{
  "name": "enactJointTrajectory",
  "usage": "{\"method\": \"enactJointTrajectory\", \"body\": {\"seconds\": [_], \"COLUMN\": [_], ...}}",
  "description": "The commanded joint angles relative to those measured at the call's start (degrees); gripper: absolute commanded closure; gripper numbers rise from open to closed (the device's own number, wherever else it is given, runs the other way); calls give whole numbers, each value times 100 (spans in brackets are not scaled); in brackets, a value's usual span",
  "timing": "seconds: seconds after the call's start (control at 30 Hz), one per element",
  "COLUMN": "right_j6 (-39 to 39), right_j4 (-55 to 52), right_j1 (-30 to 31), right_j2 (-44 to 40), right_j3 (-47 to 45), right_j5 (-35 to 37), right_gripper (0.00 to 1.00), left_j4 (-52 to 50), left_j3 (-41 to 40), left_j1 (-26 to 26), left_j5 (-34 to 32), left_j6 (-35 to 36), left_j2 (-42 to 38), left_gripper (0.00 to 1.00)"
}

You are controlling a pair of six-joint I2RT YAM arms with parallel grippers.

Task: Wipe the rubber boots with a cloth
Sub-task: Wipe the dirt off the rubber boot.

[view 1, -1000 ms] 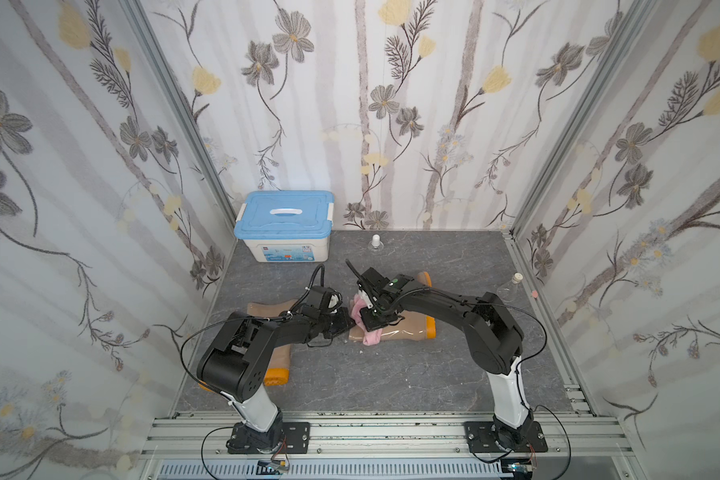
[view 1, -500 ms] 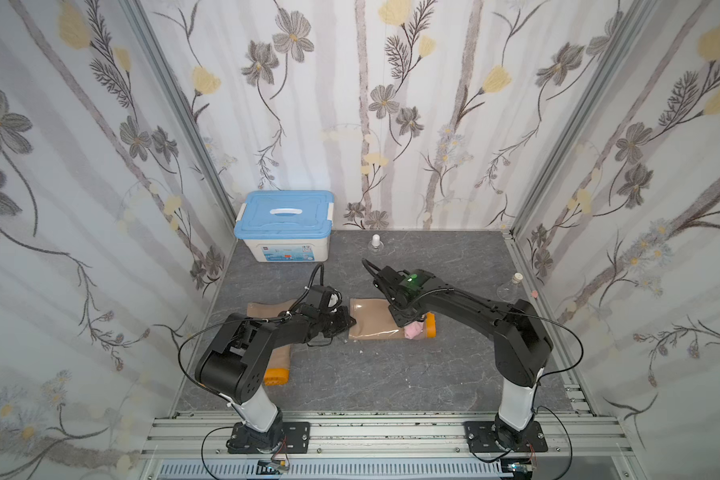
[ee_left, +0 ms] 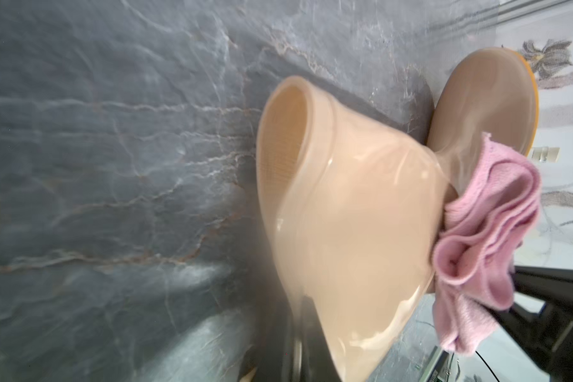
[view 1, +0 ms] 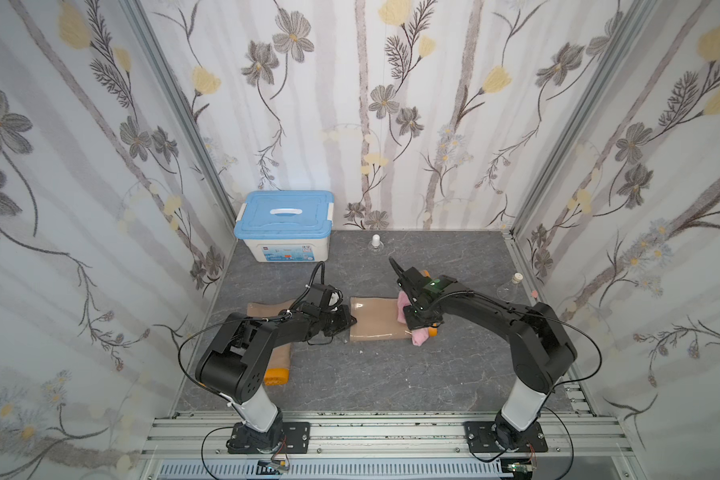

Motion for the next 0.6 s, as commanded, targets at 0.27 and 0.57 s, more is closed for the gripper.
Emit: {"method": "enactJointTrajectory", "body": {"seconds": [0.27,0.57], "right_j6": [299,739], "right_j4": [225,761], "right_j1": [1106,1465], "right_j2": [708,1267], "right_j3": [1281,962], "right_j5": [-492,-1147], "right_gripper": [100,100], "left_j4": [-257,-288], "left_j3": [32,27], "left_j1": [15,18], "left_j5": [-177,-194], "left_j6": [93,119], "left_j2": [6,-49], "left_gripper": [100,100]}}
